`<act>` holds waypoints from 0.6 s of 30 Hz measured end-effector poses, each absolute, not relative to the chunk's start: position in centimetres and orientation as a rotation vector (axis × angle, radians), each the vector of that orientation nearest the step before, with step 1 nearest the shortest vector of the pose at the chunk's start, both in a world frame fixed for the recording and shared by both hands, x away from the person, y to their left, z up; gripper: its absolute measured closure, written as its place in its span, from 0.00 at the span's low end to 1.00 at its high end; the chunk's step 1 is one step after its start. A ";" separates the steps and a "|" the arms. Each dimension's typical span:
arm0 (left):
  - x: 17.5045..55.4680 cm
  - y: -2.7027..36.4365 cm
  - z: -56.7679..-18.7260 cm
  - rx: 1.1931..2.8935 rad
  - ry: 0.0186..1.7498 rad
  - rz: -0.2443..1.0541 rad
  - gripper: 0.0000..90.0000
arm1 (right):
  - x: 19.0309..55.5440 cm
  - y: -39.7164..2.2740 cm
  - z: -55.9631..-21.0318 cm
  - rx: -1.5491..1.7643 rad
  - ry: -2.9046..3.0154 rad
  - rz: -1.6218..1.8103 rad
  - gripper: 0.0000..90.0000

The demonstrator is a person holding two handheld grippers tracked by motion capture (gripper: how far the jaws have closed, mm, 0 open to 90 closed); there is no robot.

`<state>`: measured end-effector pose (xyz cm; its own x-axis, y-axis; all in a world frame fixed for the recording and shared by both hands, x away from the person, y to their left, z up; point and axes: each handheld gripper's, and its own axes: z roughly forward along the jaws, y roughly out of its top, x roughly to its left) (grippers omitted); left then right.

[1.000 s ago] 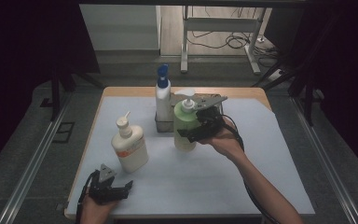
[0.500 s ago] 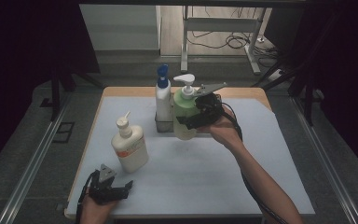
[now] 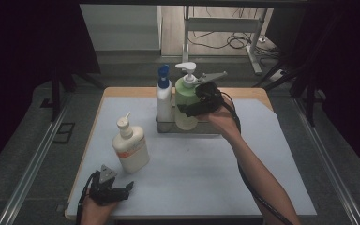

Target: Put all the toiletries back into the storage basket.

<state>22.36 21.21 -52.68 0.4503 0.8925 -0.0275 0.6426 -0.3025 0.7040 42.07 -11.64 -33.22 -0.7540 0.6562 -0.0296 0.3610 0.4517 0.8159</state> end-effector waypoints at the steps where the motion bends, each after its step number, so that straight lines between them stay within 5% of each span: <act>1: 22.4 21.2 -52.7 2.051 1.279 0.494 0.13 | 42.3 -11.6 -33.2 0.870 2.361 1.204 0.14; 18: 22.4 21.2 -52.7 2.052 1.281 0.488 0.13 | 45.2 -11.1 -33.5 0.933 2.296 1.182 0.14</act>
<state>22.36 21.22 -52.66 0.4501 0.8924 -0.0309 0.6453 -0.3012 0.7021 45.24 -11.09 -33.54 -0.7005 0.7125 -0.0411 0.3805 0.4215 0.8232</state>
